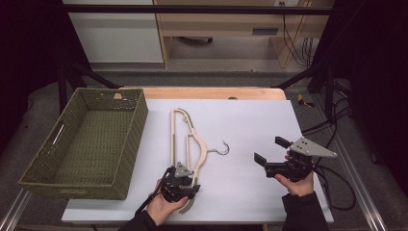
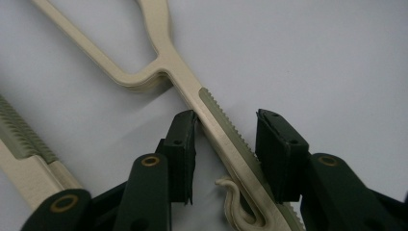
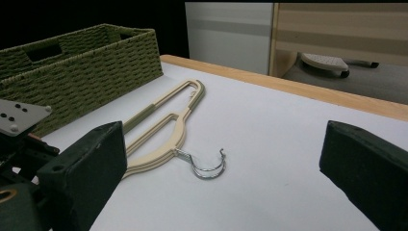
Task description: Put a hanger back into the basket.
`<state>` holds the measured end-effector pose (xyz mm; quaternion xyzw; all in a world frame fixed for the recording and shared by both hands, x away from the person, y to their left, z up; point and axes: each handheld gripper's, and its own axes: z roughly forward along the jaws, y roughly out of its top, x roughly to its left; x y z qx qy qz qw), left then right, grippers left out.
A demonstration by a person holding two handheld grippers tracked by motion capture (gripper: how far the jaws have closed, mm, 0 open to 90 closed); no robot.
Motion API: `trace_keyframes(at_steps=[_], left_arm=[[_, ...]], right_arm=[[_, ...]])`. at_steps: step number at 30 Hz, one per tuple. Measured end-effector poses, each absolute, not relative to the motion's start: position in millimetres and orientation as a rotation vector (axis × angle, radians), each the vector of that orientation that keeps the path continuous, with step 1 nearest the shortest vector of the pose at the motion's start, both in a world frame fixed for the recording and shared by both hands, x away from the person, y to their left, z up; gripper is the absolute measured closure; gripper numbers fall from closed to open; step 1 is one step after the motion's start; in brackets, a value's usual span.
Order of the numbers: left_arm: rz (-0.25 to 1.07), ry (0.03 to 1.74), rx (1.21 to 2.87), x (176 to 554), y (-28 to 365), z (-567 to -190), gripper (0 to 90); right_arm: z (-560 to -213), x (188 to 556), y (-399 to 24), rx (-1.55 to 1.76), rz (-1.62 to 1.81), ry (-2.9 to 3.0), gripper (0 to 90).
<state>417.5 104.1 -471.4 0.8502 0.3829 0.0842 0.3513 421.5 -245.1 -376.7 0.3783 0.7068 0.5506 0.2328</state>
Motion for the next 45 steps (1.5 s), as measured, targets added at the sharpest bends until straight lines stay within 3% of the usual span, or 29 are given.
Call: trace_keyframes(at_steps=[20, 32, 37, 45], left_arm=[[0.159, 0.988, 2.225, 413, 114, -467, 62.8], [0.155, 0.928, 2.283, 400, 126, -465, 63.9], [0.152, 0.912, 2.299, 397, 129, -465, 64.4], [0.151, 0.874, 2.325, 397, 132, -464, 63.7]], right_arm=[[-381, 424, -239, 1.018, 1.523, 1.972, 6.2], [-422, 459, -172, 0.918, 1.404, 2.254, 22.0], [-438, 477, -150, 0.910, 1.376, 2.311, 35.0], [-455, 491, -130, 0.899, 1.328, 2.382, 43.5]])
